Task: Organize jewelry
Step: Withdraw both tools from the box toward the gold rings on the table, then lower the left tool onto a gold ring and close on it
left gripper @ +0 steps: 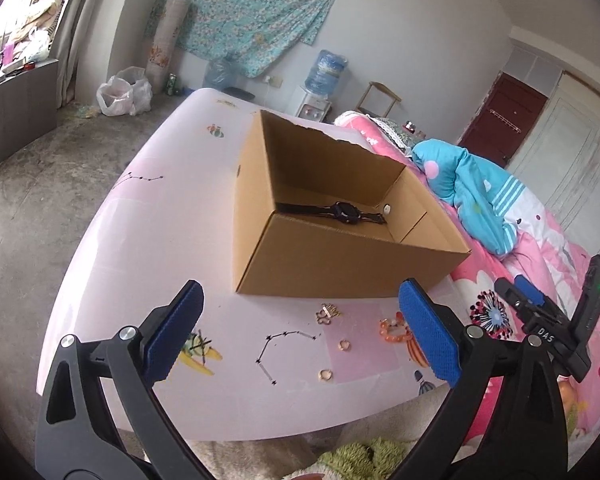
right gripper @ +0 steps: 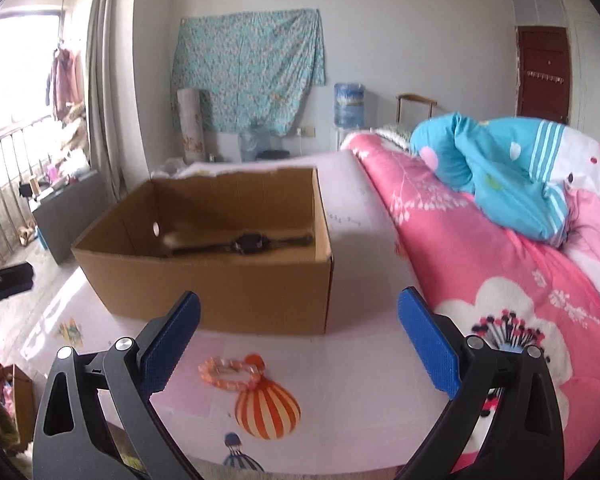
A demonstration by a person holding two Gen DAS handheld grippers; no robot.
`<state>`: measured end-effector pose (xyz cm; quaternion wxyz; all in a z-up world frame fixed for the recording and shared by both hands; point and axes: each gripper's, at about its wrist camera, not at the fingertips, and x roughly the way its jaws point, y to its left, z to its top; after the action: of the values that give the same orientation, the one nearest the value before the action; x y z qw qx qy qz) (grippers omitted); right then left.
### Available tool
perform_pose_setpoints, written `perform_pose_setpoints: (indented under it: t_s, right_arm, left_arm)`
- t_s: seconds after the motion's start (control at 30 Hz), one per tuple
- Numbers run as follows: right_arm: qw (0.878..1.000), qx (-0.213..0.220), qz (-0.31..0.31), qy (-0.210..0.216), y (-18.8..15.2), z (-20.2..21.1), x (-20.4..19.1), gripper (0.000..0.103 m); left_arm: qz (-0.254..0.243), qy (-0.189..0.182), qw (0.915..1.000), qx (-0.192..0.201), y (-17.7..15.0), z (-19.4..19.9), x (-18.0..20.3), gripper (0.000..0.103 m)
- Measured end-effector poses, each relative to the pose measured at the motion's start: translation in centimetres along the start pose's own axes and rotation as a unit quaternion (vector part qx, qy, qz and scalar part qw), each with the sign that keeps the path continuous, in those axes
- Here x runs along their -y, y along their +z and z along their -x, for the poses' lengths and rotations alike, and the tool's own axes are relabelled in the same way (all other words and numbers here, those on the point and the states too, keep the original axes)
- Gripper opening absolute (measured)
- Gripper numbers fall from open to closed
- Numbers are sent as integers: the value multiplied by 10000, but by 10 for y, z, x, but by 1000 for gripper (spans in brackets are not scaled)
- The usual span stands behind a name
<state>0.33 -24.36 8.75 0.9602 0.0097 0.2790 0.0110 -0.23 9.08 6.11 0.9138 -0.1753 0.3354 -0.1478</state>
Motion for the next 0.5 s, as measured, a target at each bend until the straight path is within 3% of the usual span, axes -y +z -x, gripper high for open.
perform_pose_setpoints:
  t_s: [0.23,0.37,0.5]
  right_arm:
    - [9985,-411,-163,317,-24,-16,1,96]
    - [9952,-707,-229,643,-35,-24,-8,96]
    - [9898,-1043,-272,931,-49,-31,-21,96]
  left_arm:
    - [-53,244,9990,-359,-20,-9,-14,95]
    - [-387,616,9953,-642,-30,-21,-7,95]
    - [-826,579,9905,-933,-46,-38,12,95]
